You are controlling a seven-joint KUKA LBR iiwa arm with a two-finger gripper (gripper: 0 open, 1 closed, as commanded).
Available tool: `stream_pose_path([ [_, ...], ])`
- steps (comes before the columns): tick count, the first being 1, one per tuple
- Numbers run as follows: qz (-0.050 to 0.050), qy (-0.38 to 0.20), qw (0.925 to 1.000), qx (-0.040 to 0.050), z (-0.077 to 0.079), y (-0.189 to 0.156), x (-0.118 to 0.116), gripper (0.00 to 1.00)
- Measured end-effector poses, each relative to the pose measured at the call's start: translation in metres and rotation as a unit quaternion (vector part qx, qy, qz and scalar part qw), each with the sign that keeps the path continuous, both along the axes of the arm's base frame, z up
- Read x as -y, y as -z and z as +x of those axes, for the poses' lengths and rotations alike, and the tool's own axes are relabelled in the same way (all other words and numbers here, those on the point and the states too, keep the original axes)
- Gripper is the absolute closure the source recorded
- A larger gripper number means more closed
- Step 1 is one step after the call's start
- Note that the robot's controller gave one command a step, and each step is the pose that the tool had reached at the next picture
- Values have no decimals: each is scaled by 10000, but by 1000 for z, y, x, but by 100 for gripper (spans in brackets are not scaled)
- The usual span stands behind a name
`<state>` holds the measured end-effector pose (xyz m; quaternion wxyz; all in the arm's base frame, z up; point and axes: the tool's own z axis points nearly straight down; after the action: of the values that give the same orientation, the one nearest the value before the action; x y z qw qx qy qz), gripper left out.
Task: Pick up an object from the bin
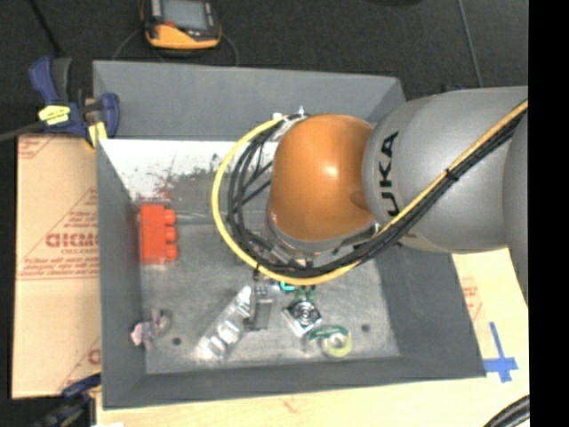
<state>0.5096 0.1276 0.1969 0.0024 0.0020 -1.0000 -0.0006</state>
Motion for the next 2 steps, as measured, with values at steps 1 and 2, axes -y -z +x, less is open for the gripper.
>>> stream_pose_path([
  [1, -11, -2181, 9759, 23, 46, 73, 35, 0],
  [2, -16, -2441, 9698, 16, 34, 122, 35, 0],
])
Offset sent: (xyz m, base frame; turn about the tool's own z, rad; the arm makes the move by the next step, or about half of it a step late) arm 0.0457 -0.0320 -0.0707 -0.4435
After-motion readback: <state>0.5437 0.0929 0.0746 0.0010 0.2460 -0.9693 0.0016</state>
